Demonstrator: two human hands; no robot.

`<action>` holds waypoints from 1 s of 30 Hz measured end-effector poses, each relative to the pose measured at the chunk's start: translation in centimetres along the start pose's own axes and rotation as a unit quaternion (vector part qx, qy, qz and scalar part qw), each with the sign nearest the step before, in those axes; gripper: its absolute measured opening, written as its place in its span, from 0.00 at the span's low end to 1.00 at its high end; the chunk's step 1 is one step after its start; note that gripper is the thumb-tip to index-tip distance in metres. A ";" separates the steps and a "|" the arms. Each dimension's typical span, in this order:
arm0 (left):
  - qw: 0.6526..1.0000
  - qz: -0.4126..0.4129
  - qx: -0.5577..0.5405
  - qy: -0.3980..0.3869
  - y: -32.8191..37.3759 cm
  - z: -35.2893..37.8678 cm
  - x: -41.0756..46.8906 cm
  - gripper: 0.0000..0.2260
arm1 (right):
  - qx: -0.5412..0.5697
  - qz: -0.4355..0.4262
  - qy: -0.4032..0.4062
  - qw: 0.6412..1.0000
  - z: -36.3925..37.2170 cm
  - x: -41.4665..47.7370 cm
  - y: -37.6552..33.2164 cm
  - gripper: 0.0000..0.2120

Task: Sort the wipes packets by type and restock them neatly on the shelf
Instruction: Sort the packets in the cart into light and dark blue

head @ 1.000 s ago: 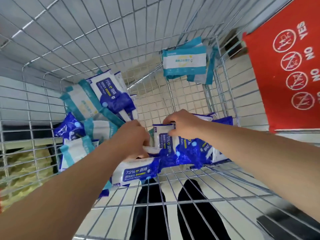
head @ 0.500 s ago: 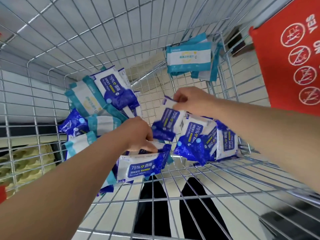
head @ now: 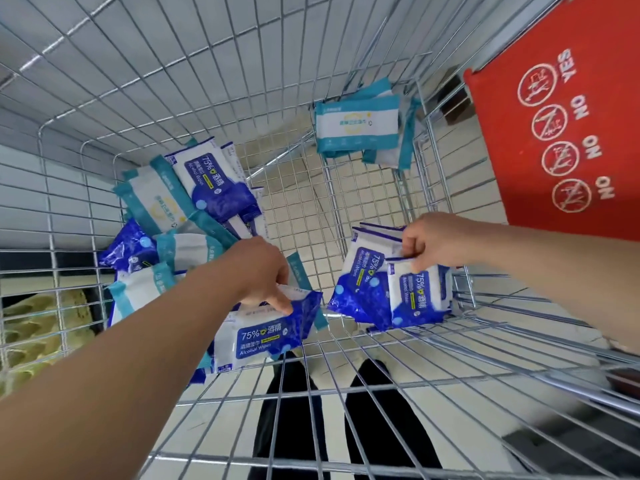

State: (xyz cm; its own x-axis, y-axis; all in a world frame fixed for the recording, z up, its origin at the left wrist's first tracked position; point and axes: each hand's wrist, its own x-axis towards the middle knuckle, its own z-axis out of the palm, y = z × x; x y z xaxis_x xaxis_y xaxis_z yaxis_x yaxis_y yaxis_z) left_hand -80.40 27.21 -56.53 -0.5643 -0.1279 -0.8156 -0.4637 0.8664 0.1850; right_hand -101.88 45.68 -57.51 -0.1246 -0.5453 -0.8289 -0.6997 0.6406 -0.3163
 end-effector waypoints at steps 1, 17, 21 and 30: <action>1.000 -0.004 0.000 0.002 0.1 0.0 0.0 0.18 | 0.003 -0.002 0.015 1.000 0.2 0.0 -0.1 0.10; 0.933 -0.192 -0.146 0.266 -10.4 -4.8 -3.1 0.17 | 0.222 -0.111 0.210 0.946 -5.3 5.2 -15.6 0.10; 0.922 -0.239 -0.157 0.262 -14.6 -5.0 -2.8 0.24 | 0.257 -0.076 0.210 0.940 -5.2 8.7 -19.5 0.14; 0.911 -0.219 -0.236 0.257 -17.1 -4.4 -0.8 0.26 | 0.305 0.009 0.161 0.939 -5.3 12.7 -22.7 0.23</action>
State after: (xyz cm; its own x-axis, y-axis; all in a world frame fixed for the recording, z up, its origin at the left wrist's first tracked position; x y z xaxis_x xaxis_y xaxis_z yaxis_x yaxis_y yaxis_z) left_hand -75.01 10.40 -56.61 -0.4441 -0.7256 -0.5256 -0.8947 0.3901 0.2174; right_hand -91.37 21.35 -58.41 -0.4080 -0.6037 -0.6849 -0.1747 0.7880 -0.5904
